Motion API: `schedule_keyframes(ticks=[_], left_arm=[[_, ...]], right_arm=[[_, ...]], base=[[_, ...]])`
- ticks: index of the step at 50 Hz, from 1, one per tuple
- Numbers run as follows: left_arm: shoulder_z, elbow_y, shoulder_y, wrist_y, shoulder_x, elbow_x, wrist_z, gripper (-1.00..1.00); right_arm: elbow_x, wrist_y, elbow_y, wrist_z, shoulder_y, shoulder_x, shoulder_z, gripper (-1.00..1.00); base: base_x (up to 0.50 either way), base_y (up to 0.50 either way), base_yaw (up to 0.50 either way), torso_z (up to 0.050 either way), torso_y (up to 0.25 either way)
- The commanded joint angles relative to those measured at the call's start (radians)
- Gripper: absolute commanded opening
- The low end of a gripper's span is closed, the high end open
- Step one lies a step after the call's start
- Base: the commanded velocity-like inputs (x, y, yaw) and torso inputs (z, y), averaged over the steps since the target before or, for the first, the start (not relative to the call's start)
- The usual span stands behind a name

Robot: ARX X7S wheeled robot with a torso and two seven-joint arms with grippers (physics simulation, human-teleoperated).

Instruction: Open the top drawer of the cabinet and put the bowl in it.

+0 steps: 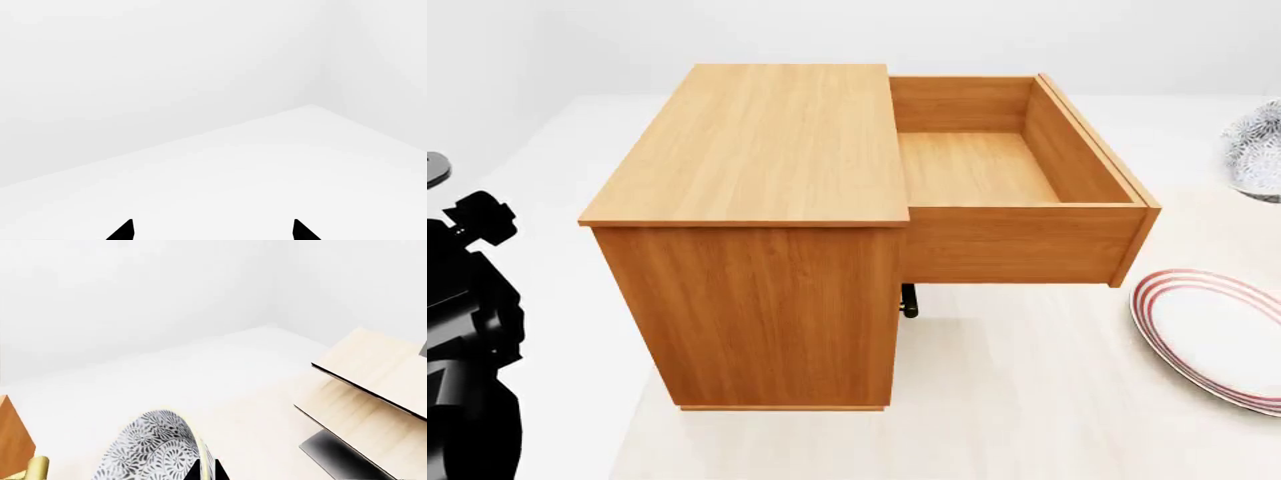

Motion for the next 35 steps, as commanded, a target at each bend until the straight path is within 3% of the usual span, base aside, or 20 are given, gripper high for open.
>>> schedule_keyframes(ticks=[1, 17, 35], left_arm=[[0.000, 0.000, -0.004, -0.003, -0.002, 0.001, 0.001, 1.00], [-0.002, 0.000, -0.001, -0.004, 0.000, 0.000, 0.004, 1.00], [-0.004, 0.000, -0.002, -0.004, -0.002, 0.000, 0.005, 1.00]], right_arm=[[-0.110, 0.072, 0.010, 0.036, 0.248, -0.085, -0.056, -1.00], [-0.207, 0.124, 0.091, -0.024, 0.485, -0.285, -0.168, -1.00], [-0.236, 0.094, 0.149, -0.097, 0.517, -0.444, -0.235, -1.00]], base=[[0.00, 0.00, 0.00, 0.000, 0.000], [0.00, 0.00, 0.00, 0.000, 0.000], [0.00, 0.00, 0.00, 0.000, 0.001]])
